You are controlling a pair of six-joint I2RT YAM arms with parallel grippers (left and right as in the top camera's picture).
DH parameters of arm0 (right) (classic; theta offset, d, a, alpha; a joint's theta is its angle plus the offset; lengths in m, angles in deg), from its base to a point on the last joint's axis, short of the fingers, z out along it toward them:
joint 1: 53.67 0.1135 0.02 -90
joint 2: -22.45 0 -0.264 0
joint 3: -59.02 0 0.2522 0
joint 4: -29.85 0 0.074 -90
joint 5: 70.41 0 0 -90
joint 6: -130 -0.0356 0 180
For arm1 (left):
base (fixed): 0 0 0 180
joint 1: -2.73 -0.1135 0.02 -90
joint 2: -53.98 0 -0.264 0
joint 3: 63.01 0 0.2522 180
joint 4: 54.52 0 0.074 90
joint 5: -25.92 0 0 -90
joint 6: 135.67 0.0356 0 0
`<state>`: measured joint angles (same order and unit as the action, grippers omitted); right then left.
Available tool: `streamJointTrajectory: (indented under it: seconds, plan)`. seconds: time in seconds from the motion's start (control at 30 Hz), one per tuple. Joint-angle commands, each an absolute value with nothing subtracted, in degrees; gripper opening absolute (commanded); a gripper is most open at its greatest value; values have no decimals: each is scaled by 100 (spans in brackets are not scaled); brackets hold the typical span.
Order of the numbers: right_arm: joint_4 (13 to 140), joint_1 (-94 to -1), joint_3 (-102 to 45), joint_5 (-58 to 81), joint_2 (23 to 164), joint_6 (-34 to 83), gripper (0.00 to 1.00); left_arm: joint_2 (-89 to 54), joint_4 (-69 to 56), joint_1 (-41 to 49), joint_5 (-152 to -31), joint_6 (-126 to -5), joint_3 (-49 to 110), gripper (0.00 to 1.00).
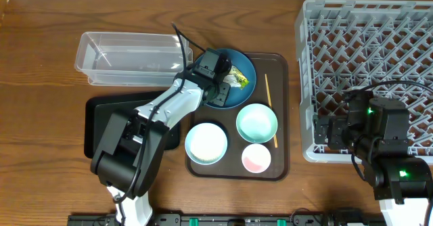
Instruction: Sort waste into correct bins and load items into the dishwasher rack
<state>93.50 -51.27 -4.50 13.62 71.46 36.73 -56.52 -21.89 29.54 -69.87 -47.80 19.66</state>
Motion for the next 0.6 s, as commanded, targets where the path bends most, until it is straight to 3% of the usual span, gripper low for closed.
streamJointTrajectory:
  seconds: [0.0, 0.03, 0.1, 0.57]
  plan:
    - [9376, -5064, -563, 1364, 7155, 3623, 99, -5606, -2184, 2949, -6936, -4738, 2033, 19]
    - [9376, -5064, -563, 1379, 7155, 3623, 99, -5556, -2182, 2949, -6936, -4738, 2033, 11]
    - [9374, -5064, -563, 1379, 7155, 3623, 99, -5420, -2180, 2949, -6934, -4738, 2033, 6]
    - [9415, -5064, -563, 1379, 7153, 3623, 99, -3665, -1710, 2761, -5645, -4738, 2033, 6]
